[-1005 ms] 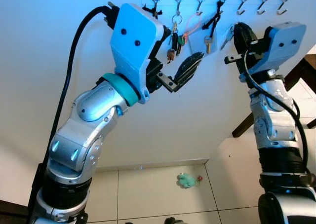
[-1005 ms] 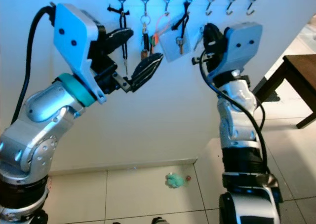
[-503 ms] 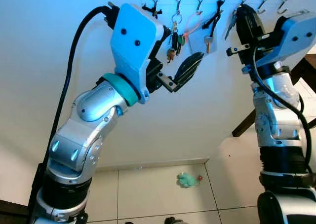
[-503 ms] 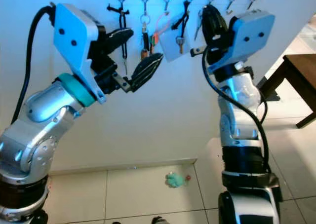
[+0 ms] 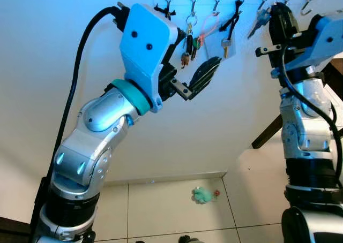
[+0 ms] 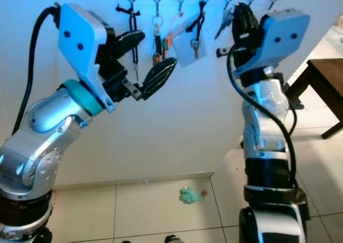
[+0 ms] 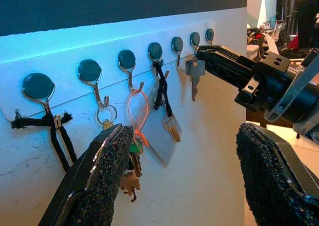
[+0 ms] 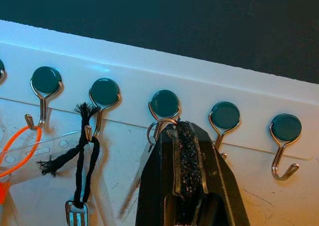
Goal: Hang keys on a hook
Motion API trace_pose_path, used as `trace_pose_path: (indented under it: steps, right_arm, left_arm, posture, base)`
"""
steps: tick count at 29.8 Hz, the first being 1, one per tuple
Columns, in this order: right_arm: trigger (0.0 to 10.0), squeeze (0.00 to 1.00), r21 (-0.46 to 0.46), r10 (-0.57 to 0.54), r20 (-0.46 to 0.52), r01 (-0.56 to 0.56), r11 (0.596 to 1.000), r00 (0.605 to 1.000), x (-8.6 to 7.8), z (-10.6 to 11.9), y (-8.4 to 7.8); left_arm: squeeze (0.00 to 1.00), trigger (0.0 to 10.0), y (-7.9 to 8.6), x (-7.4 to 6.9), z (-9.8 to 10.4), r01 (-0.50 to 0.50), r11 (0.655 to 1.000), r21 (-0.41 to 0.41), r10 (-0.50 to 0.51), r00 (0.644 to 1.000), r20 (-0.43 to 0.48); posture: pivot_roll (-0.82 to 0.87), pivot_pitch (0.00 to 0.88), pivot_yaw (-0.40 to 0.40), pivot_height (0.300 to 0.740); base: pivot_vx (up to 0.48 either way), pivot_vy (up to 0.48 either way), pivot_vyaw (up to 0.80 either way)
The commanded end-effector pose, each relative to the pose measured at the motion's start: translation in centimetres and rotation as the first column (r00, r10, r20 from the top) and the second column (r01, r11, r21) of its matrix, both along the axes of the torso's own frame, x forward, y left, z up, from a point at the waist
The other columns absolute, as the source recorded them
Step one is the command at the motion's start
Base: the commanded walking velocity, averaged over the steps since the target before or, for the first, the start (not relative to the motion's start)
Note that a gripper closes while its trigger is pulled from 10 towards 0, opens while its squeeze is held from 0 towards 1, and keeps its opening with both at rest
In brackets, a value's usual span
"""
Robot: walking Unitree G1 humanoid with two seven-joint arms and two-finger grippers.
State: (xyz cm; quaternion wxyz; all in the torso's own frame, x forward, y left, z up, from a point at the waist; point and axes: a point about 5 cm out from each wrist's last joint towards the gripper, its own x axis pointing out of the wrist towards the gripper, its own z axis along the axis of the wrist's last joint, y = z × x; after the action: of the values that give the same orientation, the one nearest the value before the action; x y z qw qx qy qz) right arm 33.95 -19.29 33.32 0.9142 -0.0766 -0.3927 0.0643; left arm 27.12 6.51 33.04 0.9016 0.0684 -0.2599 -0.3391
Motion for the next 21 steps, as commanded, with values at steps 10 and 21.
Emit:
trace_pose_path:
  steps: [10,21]
  right_arm:
    - [10.0,0.0,0.016,-0.06,-0.036,0.061,0.998,0.998,0.1,-1.1,-1.0]
    - [10.0,0.0,0.012,-0.079,-0.076,0.08,0.997,0.994,0.3,-2.3,-1.4]
  left_arm:
    - [0.0,10.0,-0.3,-0.2,0.1,0.028,1.0,0.004,-0.028,1.0,0.01]
    - [0.0,10.0,-0.3,-0.1,0.2,0.027,1.0,0.005,-0.028,1.0,0.009]
  posture:
    - [-0.11,0.135,0.061,0.74]
    - [-0.1,0.141,0.066,0.74]
  base:
    - [0.0,0.0,0.0]
    - [0.0,0.0,0.0]
